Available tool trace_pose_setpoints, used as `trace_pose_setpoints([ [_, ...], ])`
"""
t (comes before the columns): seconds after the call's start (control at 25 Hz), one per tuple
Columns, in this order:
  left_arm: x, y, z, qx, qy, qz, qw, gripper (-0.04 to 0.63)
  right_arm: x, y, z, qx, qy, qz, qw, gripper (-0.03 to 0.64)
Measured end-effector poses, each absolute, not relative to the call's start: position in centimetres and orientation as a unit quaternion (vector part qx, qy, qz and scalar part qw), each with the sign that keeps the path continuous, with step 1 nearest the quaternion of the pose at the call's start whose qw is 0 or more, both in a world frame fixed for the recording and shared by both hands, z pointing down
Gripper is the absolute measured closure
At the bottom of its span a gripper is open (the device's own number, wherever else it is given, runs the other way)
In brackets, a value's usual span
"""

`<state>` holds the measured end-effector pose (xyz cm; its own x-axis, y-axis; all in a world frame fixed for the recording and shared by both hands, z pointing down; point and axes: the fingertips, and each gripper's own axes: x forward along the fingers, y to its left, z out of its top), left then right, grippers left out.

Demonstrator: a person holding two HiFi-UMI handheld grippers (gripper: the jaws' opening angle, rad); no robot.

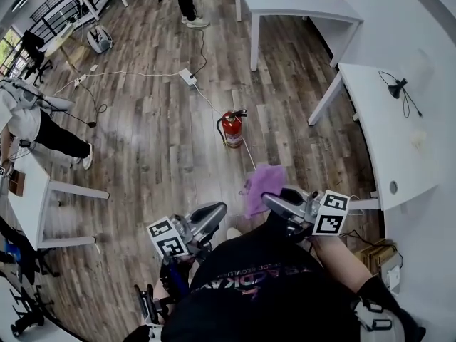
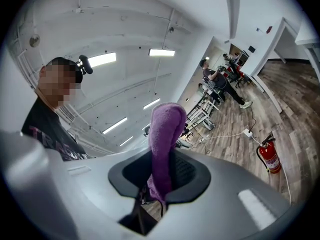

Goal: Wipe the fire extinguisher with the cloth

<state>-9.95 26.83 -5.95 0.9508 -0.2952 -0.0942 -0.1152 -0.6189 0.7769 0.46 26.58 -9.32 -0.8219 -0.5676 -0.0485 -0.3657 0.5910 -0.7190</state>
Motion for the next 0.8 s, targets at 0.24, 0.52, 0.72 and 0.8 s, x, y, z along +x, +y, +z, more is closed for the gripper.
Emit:
trace_pose_setpoints([
  [0.24, -10.3, 27.2, -5.9, 0.898, -0.121, -0.105, 0.409, 0.598, -0.9, 27.0, -8.8, -0.245, 0.886, -0.372, 0.131, 0.54],
  [0.52, -14.4, 27.9, -5.2, 0.884, -0.143, -0.123, 0.427, 0.598, -4.0, 27.8, -8.7, -0.235, 0.885, -0.384, 0.121, 0.54],
  [0.72, -14.5, 29.0, -4.8, 0.889, -0.117, -0.109, 0.429, 0.598, -5.2, 29.7, -8.1, -0.241, 0.882, -0.387, 0.118, 0.54],
  [0.8, -14.6, 29.2, -4.6, 0.888, -0.11, -0.108, 0.432, 0.598, -5.4, 30.4, -7.8, -0.246, 0.88, -0.389, 0.117, 0.54],
])
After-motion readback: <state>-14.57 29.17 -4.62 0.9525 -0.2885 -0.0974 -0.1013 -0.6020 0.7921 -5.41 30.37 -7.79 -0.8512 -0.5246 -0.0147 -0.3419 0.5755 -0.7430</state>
